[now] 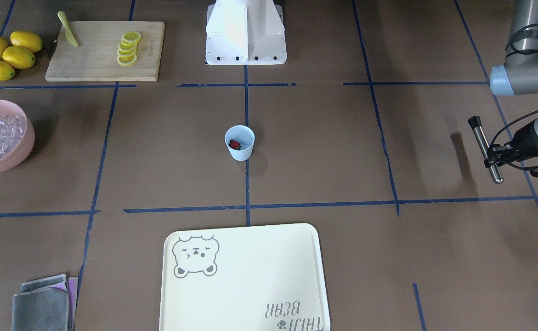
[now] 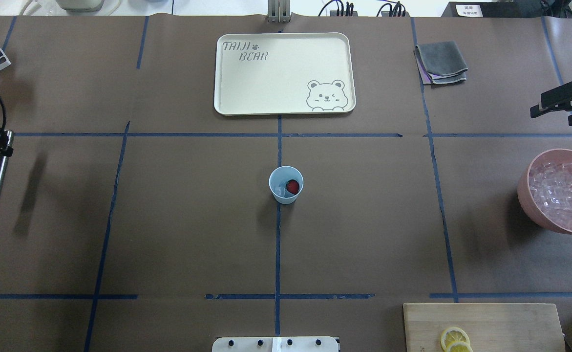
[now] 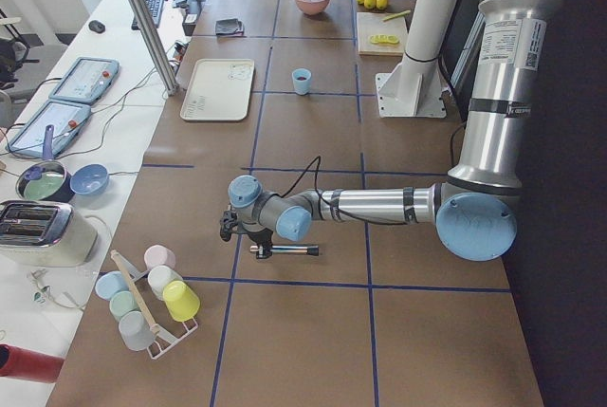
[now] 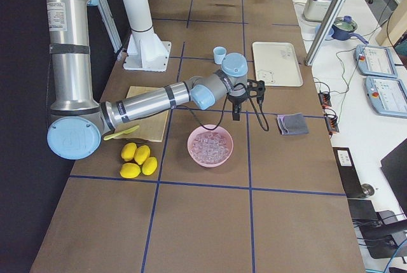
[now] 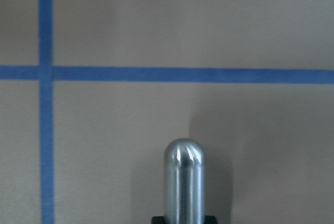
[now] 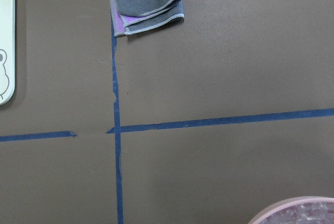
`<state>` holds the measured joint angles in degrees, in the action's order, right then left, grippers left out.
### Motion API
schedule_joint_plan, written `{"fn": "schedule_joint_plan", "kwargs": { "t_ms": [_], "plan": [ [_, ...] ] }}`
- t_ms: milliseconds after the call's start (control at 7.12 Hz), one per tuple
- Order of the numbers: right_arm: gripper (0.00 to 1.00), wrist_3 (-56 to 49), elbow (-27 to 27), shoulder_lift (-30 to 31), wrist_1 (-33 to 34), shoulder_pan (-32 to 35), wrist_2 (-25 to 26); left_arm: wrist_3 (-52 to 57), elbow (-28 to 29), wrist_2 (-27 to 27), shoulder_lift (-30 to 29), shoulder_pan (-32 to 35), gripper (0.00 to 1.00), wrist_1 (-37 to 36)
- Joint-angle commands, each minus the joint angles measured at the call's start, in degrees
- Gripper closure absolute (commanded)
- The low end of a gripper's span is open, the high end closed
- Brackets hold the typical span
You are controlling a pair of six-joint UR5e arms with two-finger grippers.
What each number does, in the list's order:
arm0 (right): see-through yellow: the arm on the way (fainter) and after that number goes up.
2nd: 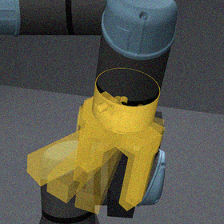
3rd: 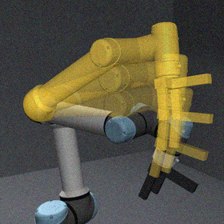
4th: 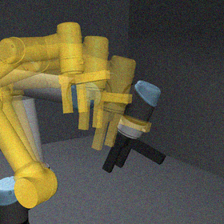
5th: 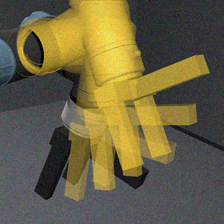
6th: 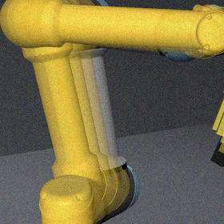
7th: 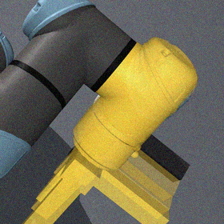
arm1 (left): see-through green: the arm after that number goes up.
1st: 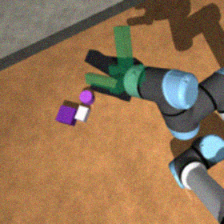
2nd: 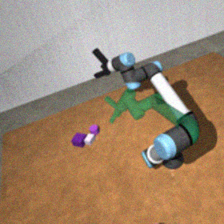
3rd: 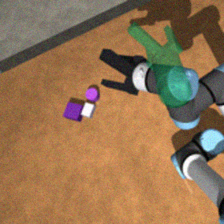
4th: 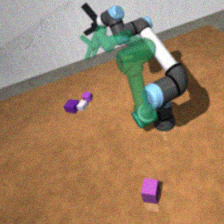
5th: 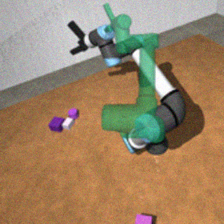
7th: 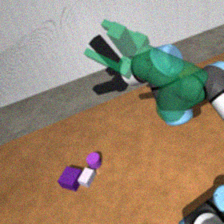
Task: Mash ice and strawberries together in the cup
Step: 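Lift the steel muddler with the left gripper and carry it toward the cup, then lower the muddler tip into the blue cup with the left gripper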
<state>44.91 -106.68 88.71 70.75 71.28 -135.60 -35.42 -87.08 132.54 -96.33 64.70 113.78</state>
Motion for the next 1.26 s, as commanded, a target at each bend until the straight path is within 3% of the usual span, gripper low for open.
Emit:
{"fn": "schedule_joint_plan", "kwargs": {
  "t_ms": [0,281,561,702,842,982,1123],
  "plan": [
    [0.0,0.0,0.07,-0.38,0.0,0.0,-0.28,-10.0,-10.19,0.18,-4.79,-9.1,1.0,-0.14],
    [0.0,0.0,0.33,-0.56,0.0,0.0,-0.28,-11.69,-13.79,-0.44,-15.16,-15.45,1.0,-0.14],
    [0.0,0.0,0.51,-0.56,0.0,0.0,-0.28,-12.04,-14.79,-4.98,-25.52,-21.86,0.97,0.3],
    [0.0,0.0,0.42,-0.47,0.0,0.0,-0.28,-13.26,-15.74,-10.14,-26.44,-23.47,0.97,5.26],
    [0.0,0.0,0.07,-0.38,0.0,0.0,-0.46,-12.41,-14.1,-19.24,-26.71,-26.61,1.0,18.88],
    [0.0,0.0,0.07,-0.38,0.0,0.0,-0.46,-11.27,-11.21,-31.86,-26.8,-30.3,1.0,27.28],
    [0.0,0.0,0.16,-0.38,0.0,0.0,-0.46,-10.91,-11.27,-45.74,-27.33,-35.99,1.0,28.33]
  ]
}}
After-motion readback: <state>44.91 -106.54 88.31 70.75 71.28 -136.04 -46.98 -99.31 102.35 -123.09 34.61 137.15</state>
